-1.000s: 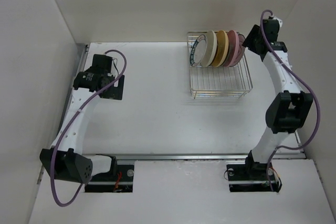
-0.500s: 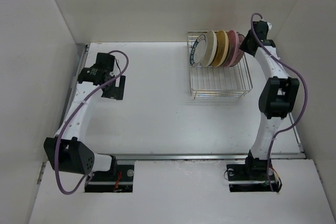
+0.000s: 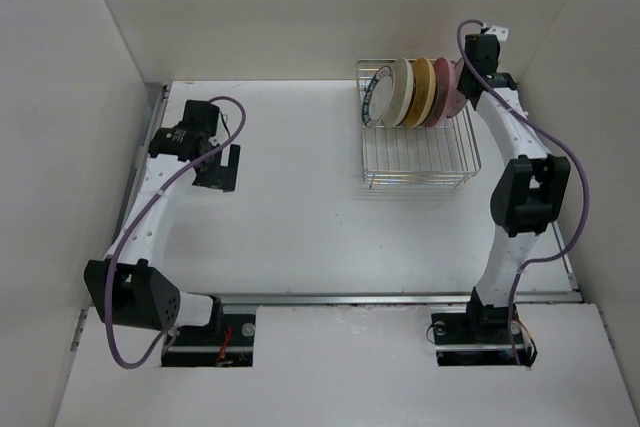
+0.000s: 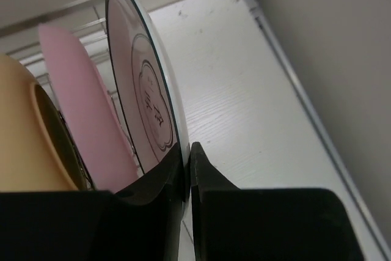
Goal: Unload the plates from the dish rack
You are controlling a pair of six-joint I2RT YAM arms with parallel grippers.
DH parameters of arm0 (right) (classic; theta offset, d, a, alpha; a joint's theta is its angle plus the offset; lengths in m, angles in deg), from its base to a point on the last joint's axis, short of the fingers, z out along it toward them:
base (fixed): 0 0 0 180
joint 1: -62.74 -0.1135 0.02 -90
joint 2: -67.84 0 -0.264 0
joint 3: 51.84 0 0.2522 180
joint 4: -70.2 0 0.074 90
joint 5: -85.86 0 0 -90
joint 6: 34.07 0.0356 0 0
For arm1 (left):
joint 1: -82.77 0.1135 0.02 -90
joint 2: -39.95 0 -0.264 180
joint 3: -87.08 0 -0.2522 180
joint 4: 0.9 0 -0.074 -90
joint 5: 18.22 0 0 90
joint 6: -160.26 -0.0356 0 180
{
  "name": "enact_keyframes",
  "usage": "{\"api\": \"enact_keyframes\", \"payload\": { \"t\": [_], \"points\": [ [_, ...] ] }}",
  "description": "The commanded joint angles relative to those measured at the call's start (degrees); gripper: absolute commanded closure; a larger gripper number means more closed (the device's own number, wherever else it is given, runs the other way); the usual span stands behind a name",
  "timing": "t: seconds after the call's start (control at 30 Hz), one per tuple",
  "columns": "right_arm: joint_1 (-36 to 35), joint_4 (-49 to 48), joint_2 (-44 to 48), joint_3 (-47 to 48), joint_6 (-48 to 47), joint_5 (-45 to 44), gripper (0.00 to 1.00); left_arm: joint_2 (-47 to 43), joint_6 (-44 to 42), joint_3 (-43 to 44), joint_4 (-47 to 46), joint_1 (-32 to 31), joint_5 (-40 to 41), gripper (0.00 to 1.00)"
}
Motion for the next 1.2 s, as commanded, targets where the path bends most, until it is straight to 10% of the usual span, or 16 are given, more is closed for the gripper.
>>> {"api": "enact_keyframes", "payload": {
  "t": [0.0,0.33,0.5,0.7,1.17],
  "points": [
    [-2.2,-6.0,10.9,3.3,-5.4,-12.3,1.00,-3.2,-0.4,2.5,1.4,0.3,-1.7,0.00],
    [-18.5,-6.1,26.2,-0.3,-12.4,-29.4,1.00,-7.2,-0.9,1.5,1.4,0.3,-3.8,0.00],
    [-28.4,-10.6,31.5,-14.4,-3.2,4.7,1.00,-7.2,-0.9,0.4,0.9,0.3,-2.2,0.00],
    [-33.6,-13.0,13.4,-9.6,7.9,39.6,1.00,-8.5,-0.4,0.4,0.9,0.8,-1.1,0.00],
    [-37.2,-21.0,-16.8,1.4,23.4,62.2,1.00,-8.5,-0.9,-0.8,-0.2,1.4,-1.7,0.00]
  ]
}}
